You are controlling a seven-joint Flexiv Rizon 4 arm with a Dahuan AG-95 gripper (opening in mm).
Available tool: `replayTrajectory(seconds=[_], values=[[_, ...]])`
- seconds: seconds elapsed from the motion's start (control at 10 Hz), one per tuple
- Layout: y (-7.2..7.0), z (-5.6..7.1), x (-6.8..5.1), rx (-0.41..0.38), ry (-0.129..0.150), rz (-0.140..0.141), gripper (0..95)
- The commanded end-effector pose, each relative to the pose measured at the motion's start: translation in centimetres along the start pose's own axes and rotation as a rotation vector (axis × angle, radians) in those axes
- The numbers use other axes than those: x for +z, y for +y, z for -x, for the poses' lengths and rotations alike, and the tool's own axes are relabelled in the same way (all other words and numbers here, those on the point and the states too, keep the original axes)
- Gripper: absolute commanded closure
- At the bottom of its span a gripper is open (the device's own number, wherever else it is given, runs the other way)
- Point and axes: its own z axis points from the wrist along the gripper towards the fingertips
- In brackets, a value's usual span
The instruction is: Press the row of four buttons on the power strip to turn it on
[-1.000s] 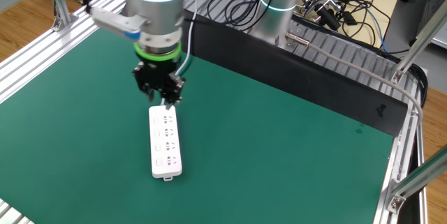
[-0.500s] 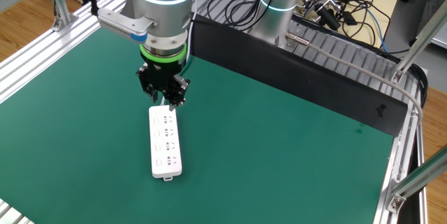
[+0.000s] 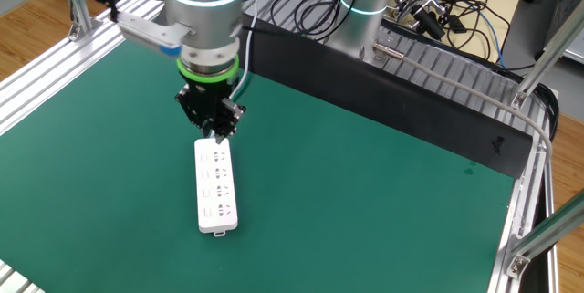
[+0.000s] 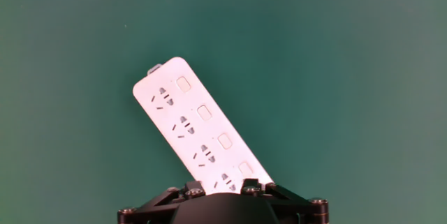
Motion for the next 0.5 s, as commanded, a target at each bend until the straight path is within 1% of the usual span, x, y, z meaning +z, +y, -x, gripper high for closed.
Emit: replayTrajectory(seconds=[0.1,0.3,0.5], values=[[-0.2,-0.72,-0.85,0.024,0.02,0.022,76.0],[-0.17,-0.82,-1.04,0.041,0.03,0.025,76.0],[-0.03,-0.83,-1.15,0.052,0.033,0.024,76.0]])
